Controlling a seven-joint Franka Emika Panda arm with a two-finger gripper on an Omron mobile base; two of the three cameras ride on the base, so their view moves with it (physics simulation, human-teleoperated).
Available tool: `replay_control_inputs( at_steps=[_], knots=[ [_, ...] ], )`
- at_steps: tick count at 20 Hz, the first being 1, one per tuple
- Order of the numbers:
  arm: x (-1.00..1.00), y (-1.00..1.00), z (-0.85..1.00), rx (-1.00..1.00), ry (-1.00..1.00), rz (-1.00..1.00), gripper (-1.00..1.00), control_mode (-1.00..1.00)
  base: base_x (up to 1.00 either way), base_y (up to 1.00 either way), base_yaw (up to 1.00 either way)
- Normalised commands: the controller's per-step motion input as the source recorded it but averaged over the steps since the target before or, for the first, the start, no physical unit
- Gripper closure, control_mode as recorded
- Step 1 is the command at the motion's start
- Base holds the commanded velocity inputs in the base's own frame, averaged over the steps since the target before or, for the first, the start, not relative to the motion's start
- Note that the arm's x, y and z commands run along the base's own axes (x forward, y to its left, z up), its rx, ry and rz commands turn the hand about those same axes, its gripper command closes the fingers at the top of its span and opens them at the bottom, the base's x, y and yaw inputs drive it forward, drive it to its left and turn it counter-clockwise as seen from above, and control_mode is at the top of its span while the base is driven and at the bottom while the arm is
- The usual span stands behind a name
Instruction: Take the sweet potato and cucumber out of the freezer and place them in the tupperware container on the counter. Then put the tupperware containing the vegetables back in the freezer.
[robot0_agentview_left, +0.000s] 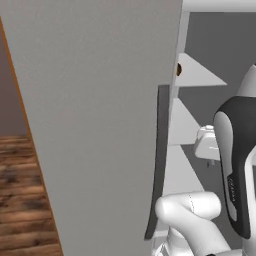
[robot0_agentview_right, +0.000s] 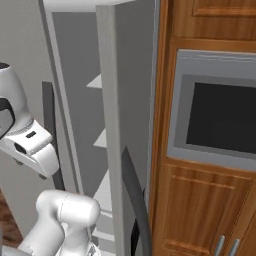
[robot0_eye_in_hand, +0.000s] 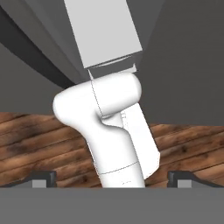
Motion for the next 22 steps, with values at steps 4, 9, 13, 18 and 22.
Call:
replay_control_inputs(
  at_steps=[4,9,13,18,22],
  knots=[
    [0.0,0.0,0.0,0.0,0.0,0.0,-1.0,1.0,0.08,-0.61,-0.29],
    [0.0,0.0,0.0,0.0,0.0,0.0,-1.0,1.0,0.6,-0.41,-0.21],
    [0.0,0.0,0.0,0.0,0.0,0.0,-1.0,1.0,0.85,-0.19,-0.13],
    [0.36,-0.18,0.12,0.02,-0.02,0.0,-1.0,-1.0,0.32,-0.03,-0.01],
    [0.53,-0.38,0.37,0.02,-0.13,0.0,-1.0,-1.0,0.0,0.0,0.0]
  ],
)
